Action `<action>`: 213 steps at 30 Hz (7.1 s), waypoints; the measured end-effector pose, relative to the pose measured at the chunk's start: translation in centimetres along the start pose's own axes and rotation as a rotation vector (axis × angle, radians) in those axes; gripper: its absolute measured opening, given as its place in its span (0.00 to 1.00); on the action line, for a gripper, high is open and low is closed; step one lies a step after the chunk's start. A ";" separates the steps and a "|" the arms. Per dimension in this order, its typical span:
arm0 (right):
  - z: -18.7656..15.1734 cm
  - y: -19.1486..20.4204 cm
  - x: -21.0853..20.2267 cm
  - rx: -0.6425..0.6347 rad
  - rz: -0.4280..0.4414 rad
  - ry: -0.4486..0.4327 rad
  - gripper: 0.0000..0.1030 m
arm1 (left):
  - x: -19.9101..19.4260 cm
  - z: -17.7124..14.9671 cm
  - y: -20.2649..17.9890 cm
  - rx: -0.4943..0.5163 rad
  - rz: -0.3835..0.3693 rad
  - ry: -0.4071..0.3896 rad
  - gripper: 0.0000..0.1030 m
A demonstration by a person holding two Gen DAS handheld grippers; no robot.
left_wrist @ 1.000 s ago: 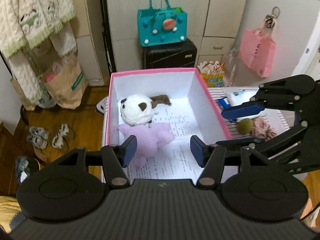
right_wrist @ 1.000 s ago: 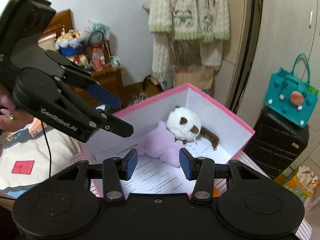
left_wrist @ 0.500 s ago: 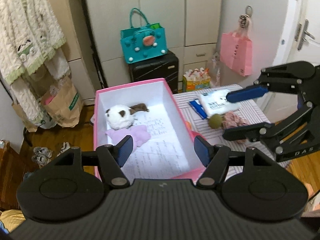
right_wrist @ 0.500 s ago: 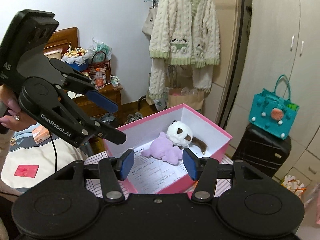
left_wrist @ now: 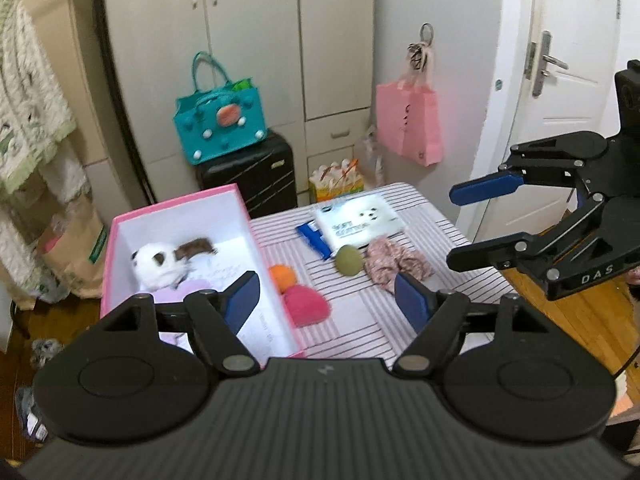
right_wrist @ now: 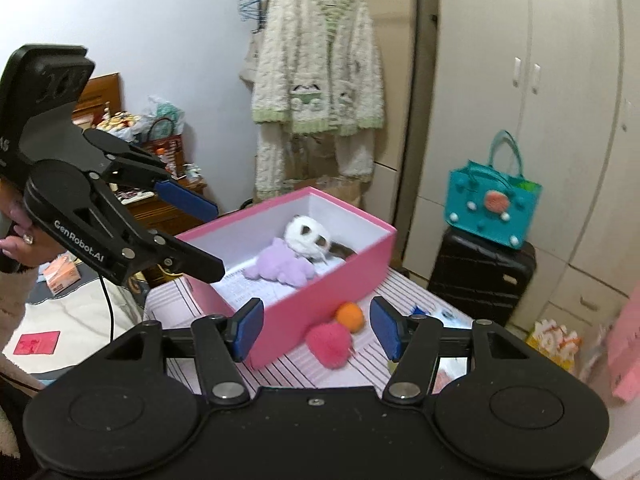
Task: Organize soft objects
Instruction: 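Withdraw the left tool back toward the remaining toys, then close the left tool on the pink pompom while the right tool closes on the floral scrunchie, then lift the pompom with the left tool while the right tool carries the scrunchie toward the pink box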
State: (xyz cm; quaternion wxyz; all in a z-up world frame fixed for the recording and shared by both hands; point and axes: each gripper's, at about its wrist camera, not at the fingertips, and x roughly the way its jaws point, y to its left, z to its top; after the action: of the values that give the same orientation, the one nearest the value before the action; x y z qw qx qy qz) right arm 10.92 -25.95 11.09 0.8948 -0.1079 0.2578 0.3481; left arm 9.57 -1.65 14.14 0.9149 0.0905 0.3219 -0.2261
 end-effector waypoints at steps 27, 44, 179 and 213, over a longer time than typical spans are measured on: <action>-12.3 -9.5 5.7 0.076 -0.057 -0.003 0.73 | 15.5 -6.6 -6.8 -0.151 0.212 -0.083 0.77; -15.7 -12.2 9.7 -0.007 -0.007 0.019 0.77 | 23.2 -5.6 -10.2 0.011 0.605 0.007 0.77; -15.6 -12.4 9.5 0.488 -0.104 0.170 0.20 | 22.3 -6.0 -7.0 -0.072 -0.144 0.136 0.40; -3.7 -6.3 4.9 0.395 0.146 0.103 0.21 | 9.2 -3.5 0.3 -0.040 -0.162 0.072 0.41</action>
State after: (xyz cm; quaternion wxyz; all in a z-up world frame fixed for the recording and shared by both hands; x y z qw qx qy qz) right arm 16.82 -29.21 5.46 0.8566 0.0709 0.3736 0.3487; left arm 14.15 -3.57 5.63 0.8830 0.0542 0.3654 -0.2895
